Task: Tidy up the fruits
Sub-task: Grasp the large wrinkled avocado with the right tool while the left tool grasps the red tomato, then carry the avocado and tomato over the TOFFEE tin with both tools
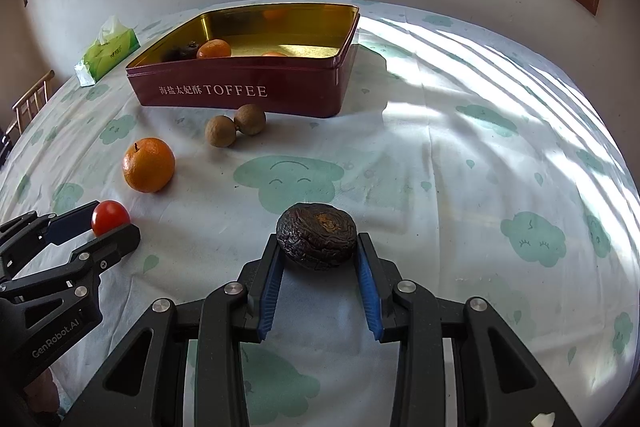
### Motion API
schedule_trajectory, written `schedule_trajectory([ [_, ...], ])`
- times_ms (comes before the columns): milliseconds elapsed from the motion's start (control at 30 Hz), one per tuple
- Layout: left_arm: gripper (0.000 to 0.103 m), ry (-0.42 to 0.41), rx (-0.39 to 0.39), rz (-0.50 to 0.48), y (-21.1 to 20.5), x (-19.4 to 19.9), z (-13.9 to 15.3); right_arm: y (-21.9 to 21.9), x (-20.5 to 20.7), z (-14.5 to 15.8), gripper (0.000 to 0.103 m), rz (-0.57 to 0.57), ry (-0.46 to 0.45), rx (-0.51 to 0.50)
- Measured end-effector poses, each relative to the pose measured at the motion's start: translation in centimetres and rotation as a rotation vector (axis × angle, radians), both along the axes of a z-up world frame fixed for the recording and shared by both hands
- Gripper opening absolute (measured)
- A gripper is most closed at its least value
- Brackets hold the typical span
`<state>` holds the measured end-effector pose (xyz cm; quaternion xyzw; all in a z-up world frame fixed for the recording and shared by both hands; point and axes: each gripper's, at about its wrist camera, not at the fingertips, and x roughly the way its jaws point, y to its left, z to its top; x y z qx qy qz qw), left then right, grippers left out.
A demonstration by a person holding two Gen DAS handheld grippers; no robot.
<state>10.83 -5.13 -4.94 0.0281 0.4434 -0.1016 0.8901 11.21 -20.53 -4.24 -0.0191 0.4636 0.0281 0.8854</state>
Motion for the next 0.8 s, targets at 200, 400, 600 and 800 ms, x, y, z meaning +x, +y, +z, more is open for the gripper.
schedule_trajectory([
  [200, 0.036, -0.013, 0.007, -0.010, -0.06, -0.26, -0.04, -0.01, 0.00, -0.01, 0.033, 0.000, 0.000, 0.000],
  [400, 0.033, -0.016, 0.006, -0.018, -0.15, -0.36, 0.03, -0.01, 0.02, -0.02, 0.033, 0.000, 0.000, 0.000],
  [600, 0.033, -0.016, 0.005, -0.018, -0.15, -0.37, 0.06, -0.09, 0.13, -0.04, 0.033, 0.000, 0.002, -0.003],
  [800, 0.033, -0.013, 0.002, -0.016, -0.19, -0.40, 0.10, 0.00, 0.12, -0.05, 0.033, 0.000, 0.003, -0.004],
])
